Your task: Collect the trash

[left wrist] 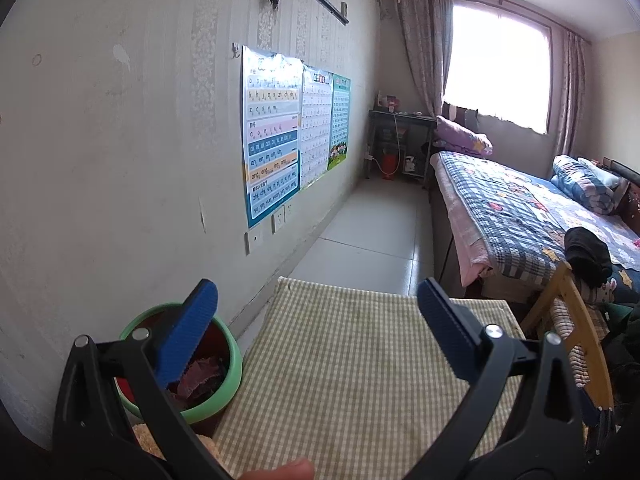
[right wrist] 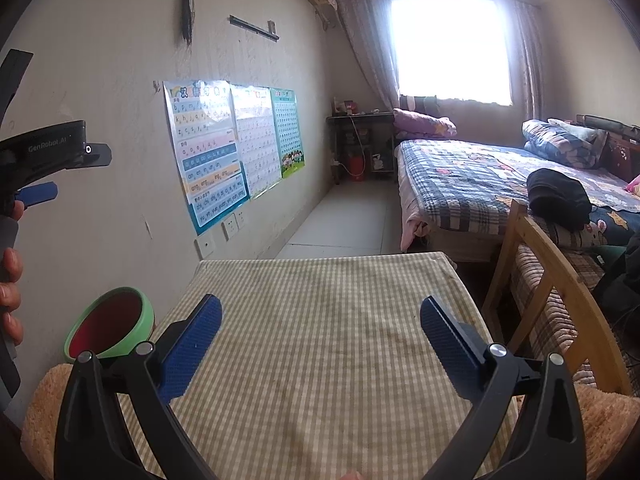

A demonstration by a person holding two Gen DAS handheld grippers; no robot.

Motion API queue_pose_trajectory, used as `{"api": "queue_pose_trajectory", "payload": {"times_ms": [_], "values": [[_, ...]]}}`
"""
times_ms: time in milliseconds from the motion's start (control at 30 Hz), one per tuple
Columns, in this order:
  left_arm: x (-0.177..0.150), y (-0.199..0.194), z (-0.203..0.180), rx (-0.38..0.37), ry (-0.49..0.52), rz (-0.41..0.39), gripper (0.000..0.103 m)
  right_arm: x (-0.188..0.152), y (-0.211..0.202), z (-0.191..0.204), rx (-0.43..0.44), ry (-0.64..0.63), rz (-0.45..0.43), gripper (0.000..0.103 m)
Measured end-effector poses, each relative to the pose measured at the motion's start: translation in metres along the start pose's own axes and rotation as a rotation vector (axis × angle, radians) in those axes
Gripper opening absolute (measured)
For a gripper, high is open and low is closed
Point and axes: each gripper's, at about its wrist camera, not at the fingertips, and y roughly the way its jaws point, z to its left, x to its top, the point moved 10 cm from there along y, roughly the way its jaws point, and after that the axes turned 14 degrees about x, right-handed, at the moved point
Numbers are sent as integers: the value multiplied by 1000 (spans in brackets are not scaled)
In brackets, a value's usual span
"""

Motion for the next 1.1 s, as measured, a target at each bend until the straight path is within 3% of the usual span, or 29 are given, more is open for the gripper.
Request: {"api": "queue_pose_trajectory", "payload": {"times_ms": [900, 1000, 1100], "values": [[-9, 12, 1, 0, 7, 35, 98, -26, 14, -8, -6, 30, 83, 96], [-22, 22, 4, -34, 1, 83, 98, -41, 28, -26, -28, 73, 137, 96], [-51, 43, 21, -73, -8, 171, 98, -58, 49, -67, -114, 117, 204, 96]]}}
